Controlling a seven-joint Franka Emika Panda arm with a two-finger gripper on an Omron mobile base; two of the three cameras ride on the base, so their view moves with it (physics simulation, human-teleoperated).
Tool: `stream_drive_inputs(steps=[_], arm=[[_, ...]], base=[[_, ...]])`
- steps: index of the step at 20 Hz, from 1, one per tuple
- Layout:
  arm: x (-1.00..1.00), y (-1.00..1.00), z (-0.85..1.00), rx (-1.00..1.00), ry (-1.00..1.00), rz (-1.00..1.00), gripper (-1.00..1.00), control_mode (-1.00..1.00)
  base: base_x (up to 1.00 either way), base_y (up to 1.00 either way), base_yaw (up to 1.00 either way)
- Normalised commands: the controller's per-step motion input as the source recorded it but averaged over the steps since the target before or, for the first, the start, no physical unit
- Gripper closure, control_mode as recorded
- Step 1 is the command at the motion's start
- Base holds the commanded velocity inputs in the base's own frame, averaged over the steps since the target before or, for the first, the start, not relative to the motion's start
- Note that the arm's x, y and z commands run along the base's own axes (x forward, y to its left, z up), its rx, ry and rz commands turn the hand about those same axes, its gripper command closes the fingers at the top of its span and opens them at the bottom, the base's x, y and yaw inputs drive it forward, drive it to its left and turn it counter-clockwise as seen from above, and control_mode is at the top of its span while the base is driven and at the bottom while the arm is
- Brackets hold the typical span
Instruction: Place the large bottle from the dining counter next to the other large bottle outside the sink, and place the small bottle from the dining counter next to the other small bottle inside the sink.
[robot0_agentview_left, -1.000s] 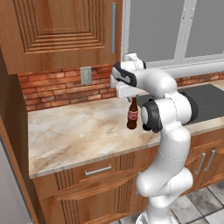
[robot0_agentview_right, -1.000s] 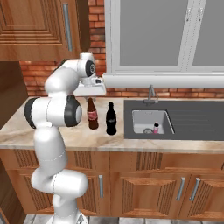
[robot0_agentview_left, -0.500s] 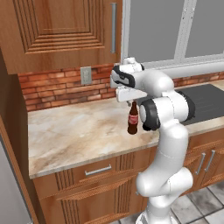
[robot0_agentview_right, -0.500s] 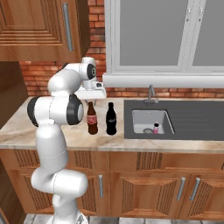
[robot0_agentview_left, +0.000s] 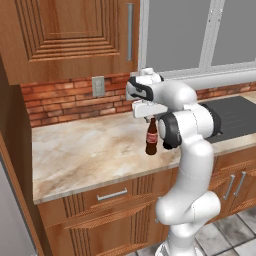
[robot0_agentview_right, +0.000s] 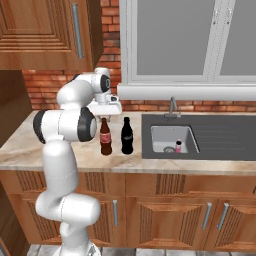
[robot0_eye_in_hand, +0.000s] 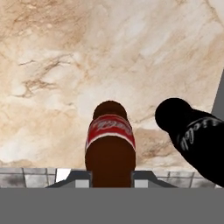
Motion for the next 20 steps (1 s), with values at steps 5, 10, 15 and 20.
stream_drive_inputs(steps=[5, 10, 15, 20], arm=[[0.2, 0.0, -0.12, 0.0, 0.01, 0.0, 1.0, -1.0], [0.35, 0.0, -0.16, -0.01, 0.01, 0.0, 1.0, -1.0], [0.1, 0.0, -0.1, 0.0, 0.01, 0.0, 1.0, -1.0], [0.0, 0.0, 0.0, 0.0, 0.0, 0.0, 1.0, -1.0]], base=[[0.0, 0.0, 0.0], [0.0, 0.0, 0.0], [0.0, 0.0, 0.0], [0.0, 0.0, 0.0]])
